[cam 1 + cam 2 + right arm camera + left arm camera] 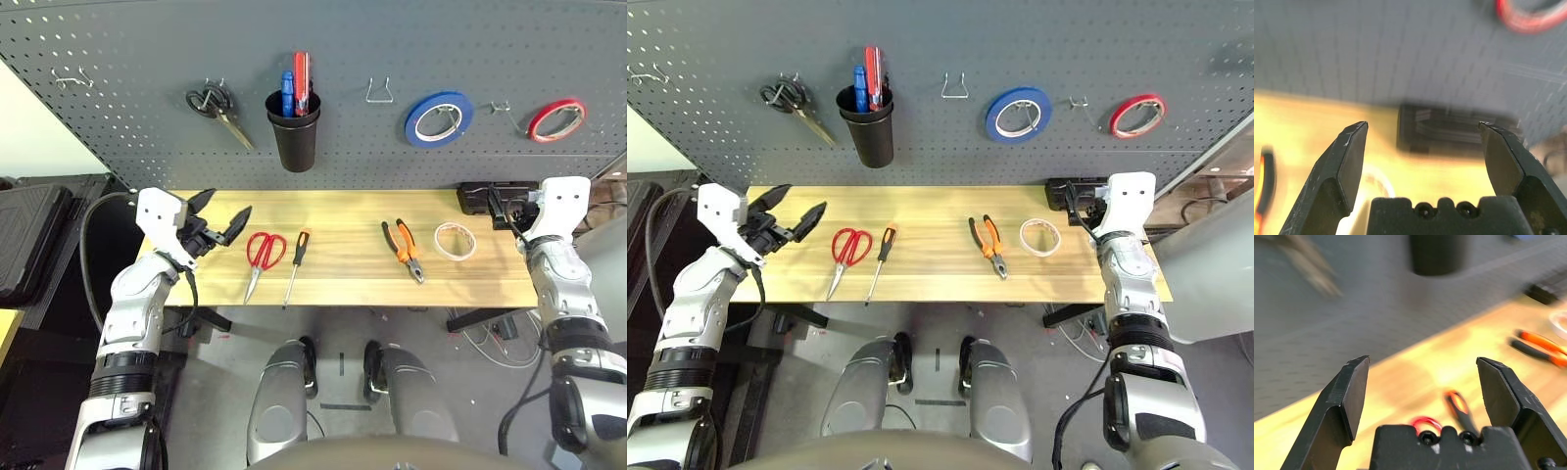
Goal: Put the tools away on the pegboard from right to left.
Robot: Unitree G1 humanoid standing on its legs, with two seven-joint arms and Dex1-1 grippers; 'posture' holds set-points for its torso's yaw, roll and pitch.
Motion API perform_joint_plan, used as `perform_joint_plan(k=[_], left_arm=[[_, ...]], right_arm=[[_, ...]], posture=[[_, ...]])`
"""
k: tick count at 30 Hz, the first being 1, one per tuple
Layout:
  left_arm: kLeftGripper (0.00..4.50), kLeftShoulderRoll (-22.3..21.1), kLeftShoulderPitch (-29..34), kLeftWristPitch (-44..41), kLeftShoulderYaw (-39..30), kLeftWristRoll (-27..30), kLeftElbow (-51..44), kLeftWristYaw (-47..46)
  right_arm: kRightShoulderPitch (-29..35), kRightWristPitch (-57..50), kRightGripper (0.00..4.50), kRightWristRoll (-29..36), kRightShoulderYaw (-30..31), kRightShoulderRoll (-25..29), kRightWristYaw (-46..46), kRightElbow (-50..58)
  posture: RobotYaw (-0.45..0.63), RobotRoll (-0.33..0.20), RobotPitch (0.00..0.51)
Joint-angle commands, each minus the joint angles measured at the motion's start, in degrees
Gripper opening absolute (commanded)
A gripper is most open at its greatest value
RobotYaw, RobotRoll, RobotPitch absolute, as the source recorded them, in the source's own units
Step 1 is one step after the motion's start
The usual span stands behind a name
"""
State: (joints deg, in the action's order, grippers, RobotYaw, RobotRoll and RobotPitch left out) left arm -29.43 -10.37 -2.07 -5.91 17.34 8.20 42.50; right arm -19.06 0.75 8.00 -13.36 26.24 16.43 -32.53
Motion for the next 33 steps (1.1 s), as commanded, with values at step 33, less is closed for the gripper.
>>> perform_joint_plan(k=[33], left_arm=[[4.45, -4.88, 2.19, 0.16, 12.31, -8.70, -8.15, 10.83]], right_arm=[[-22.01, 7.56, 4.50, -18.79, 23.99, 11.36, 34.83, -33.68]], posture=[[0.09, 0.000, 0.336]])
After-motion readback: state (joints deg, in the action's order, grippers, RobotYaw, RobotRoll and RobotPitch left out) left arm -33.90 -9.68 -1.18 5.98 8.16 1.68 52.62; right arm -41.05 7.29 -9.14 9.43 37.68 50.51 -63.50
